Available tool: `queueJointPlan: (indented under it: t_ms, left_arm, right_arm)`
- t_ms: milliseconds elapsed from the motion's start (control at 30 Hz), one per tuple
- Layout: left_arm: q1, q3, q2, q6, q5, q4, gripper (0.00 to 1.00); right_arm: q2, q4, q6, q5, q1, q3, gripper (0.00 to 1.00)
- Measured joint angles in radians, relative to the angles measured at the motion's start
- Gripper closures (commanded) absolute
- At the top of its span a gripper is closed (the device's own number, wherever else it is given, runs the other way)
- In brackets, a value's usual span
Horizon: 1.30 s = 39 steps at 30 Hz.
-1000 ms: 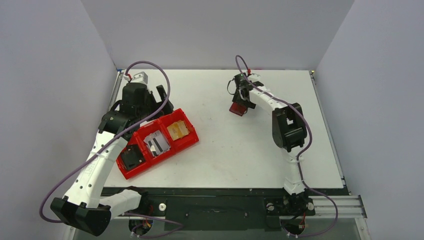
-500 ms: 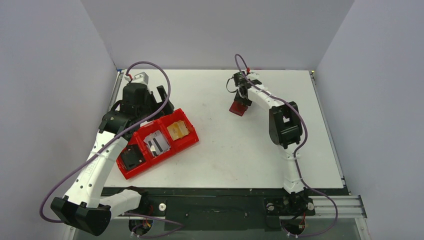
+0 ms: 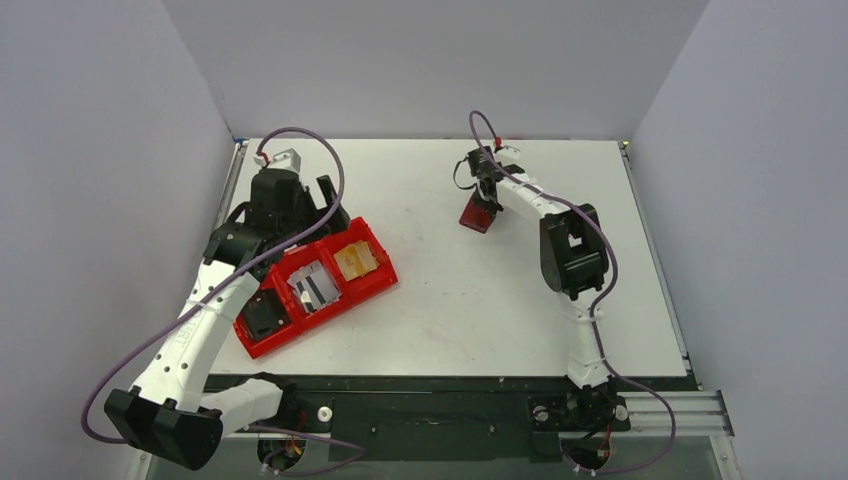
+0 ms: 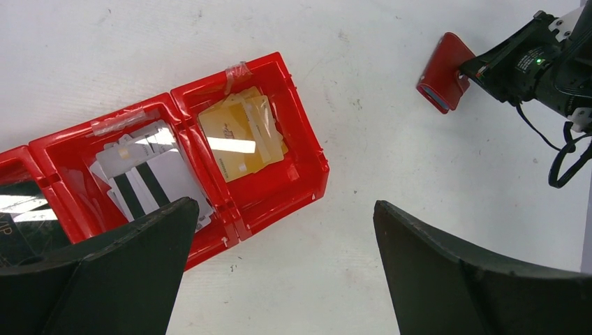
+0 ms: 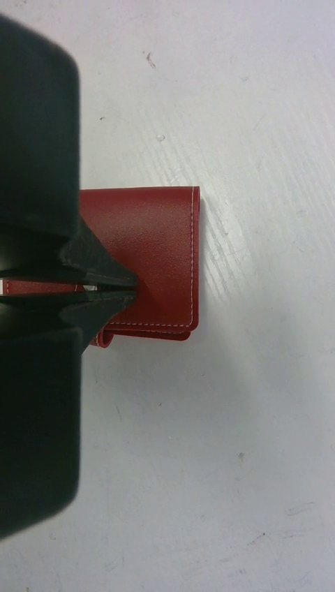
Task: Take the credit cards out of the card holder
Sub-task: Move the card holder to the center of the board.
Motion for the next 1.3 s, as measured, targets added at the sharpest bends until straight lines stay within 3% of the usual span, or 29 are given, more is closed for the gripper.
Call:
queueJointPlan:
  t_ms: [200, 633, 1033, 1100, 1200, 1300]
  left_arm:
    - [0.000, -0.035, 0.009, -0.004, 0.007, 0.020, 0.03]
    - [-0.024, -0.156, 0.041, -0.045, 0.060, 0.077, 0.03]
    - [-0.076, -0.243, 0.042, -0.085, 0.087, 0.132, 0.00]
    - [-0.082, -0.260, 0.042, -0.093, 0.092, 0.136, 0.01]
    - [-0.086, -0.274, 0.041, -0.103, 0.094, 0.143, 0.01]
    - [-0.086, -0.289, 0.037, -0.108, 0.095, 0.152, 0.01]
  right_arm:
    - [-0.050, 0.057, -0.020, 0.003, 0.018, -0.090, 1.00]
    - [-0.298, 0.130, -0.095, -0.101, 0.151, -0.451, 1.00]
    - [-0.520, 0.165, -0.005, -0.146, 0.320, -0.736, 1.00]
    - [-0.549, 0.158, 0.019, -0.145, 0.348, -0.765, 0.91]
    - [-0.584, 0.146, 0.055, -0.137, 0.382, -0.793, 0.59]
    - [-0.605, 0.135, 0.076, -0.117, 0.412, -0.798, 0.52]
